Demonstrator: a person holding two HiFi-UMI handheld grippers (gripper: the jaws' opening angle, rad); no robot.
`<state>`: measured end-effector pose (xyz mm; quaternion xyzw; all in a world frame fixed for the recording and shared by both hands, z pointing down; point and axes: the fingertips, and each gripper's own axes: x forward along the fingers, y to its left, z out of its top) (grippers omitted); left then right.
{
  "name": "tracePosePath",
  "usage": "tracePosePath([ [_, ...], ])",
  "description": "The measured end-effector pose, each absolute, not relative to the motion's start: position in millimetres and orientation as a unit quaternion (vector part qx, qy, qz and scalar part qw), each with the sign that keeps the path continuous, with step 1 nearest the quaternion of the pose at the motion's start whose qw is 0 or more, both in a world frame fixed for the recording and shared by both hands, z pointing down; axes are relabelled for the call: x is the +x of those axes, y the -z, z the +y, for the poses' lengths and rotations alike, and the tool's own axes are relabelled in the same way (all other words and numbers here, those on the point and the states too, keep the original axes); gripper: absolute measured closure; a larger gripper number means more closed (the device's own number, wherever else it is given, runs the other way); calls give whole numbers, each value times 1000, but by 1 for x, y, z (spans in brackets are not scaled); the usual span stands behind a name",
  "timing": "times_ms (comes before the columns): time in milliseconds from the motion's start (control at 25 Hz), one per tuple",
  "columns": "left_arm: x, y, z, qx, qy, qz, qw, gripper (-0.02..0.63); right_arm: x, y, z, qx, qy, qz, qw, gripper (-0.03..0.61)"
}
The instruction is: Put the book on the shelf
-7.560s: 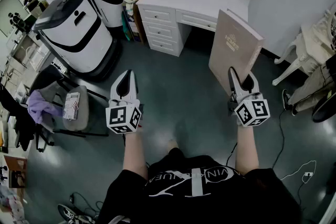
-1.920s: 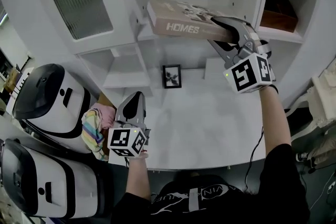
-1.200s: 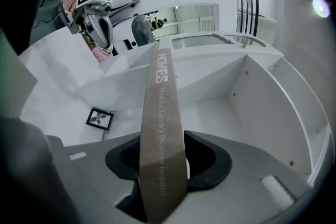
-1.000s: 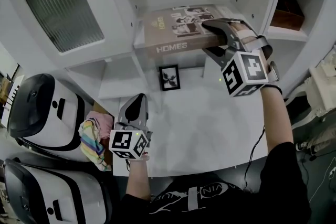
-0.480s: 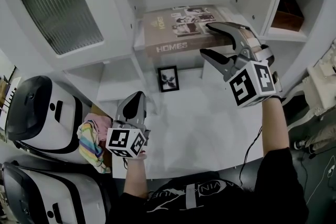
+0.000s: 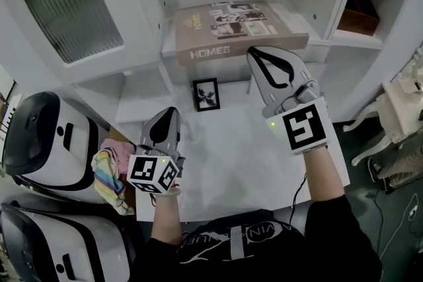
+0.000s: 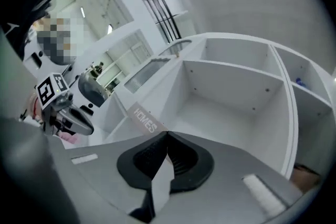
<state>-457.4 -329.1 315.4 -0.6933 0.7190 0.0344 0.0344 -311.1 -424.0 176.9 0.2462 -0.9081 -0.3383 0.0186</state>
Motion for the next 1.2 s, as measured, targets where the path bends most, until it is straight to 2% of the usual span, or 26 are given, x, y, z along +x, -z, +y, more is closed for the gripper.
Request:
tracePosePath([
  [240,-462,-318,-326,-688,-35,724,33,614,-318,-183,-441,276,283,-918,-17,574],
  [1200,-467,-327,-280,-666,-48,743,50,614,-323,-194,-459,336,239,-910,-34,574],
])
